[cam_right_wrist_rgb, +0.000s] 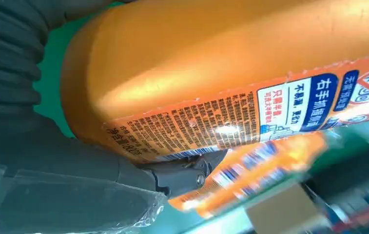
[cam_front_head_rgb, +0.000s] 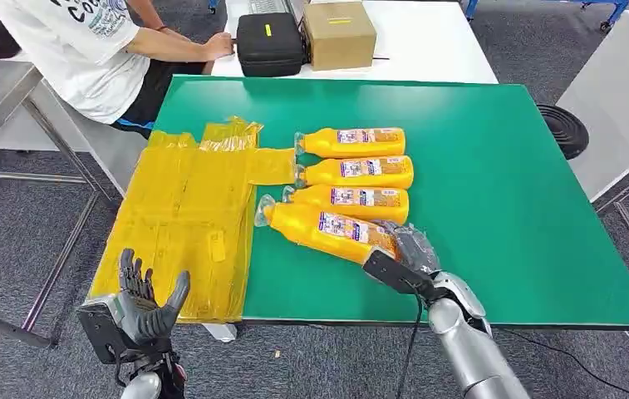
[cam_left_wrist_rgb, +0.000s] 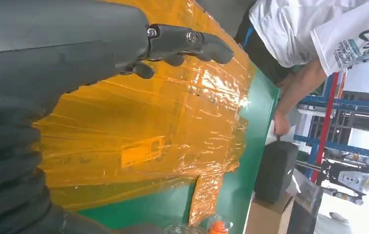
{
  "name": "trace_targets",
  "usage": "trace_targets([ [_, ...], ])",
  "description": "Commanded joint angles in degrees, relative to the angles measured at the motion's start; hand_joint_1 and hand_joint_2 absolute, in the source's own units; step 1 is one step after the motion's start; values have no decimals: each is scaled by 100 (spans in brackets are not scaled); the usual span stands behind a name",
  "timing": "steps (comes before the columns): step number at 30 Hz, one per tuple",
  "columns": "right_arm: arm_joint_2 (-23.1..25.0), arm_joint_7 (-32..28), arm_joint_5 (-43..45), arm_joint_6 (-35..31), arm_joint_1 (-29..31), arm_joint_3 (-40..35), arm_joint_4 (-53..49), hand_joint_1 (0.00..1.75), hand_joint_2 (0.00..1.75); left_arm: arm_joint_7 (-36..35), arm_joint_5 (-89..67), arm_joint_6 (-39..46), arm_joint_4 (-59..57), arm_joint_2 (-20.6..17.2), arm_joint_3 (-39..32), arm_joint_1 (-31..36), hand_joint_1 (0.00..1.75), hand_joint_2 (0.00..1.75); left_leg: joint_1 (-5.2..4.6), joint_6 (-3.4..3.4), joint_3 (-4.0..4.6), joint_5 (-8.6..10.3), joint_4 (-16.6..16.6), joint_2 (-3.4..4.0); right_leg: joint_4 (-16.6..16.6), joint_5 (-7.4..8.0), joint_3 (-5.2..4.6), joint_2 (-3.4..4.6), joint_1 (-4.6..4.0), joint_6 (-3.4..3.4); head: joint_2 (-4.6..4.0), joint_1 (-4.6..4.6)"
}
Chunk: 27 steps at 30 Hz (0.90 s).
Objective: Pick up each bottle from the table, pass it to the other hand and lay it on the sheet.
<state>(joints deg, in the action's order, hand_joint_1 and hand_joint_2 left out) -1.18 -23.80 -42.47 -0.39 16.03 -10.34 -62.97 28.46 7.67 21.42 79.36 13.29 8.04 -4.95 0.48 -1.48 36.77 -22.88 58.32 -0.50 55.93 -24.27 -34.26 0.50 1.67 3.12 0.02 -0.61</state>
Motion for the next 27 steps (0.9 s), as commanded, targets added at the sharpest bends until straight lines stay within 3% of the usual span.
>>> trace_targets([
  [1, 386, -282, 393, -177, -128, 454, -623, 175, 175, 20, 17, -1, -253, -47, 30, 96, 0, 175, 2, 4, -25, -11, -3, 6, -4, -10, 25, -3, -6, -21, 0, 0],
  [7, 684, -722, 1305, -198, -417, 822, -1081, 175, 175, -151, 679, -947, -336, -150, 208, 243, 0, 175, 2, 6, -12, -8, 0, 4, 0, -8, 12, -4, -5, -19, 0, 0],
  [9, 698, -861, 1442, -160, -435, 806, -946, 175, 175, -309, 1117, -1641, -409, -279, 343, 294, 0, 175, 6, 7, -20, -8, -4, -7, -5, -12, 24, -16, -9, -21, 0, 0],
  [11, 776, -1127, 1573, -76, -400, 659, -596, 175, 175, -555, 1670, -2889, -667, -499, 595, 487, 0, 175, 4, 6, -24, -8, -5, -12, -6, -13, 29, -22, -8, -22, 0, 0],
  [13, 910, -1381, 1651, -35, -325, 507, -278, 175, 175, -555, 1448, -3244, -991, -576, 760, 826, 0, 175, 1, 5, -20, -1, -12, 2, -10, -2, 17, -5, -3, -15, 0, 0],
  [19, 1244, -1620, 1731, 176, 17, -21, 590, 175, 175, -621, 1022, -3735, -1447, -458, 1117, 1486, 0, 175, 5, 7, -13, -1, -7, 10, -6, 1, 11, 4, -8, -17, 0, 0],
  [27, 1257, -1613, 1829, 295, 93, -291, 887, 175, 175, -664, 892, -3774, -1373, -386, 1313, 1675, 0, 175, 10, 7, -22, -4, -2, 9, -3, -6, 24, 0, -12, -22, 0, 0],
])
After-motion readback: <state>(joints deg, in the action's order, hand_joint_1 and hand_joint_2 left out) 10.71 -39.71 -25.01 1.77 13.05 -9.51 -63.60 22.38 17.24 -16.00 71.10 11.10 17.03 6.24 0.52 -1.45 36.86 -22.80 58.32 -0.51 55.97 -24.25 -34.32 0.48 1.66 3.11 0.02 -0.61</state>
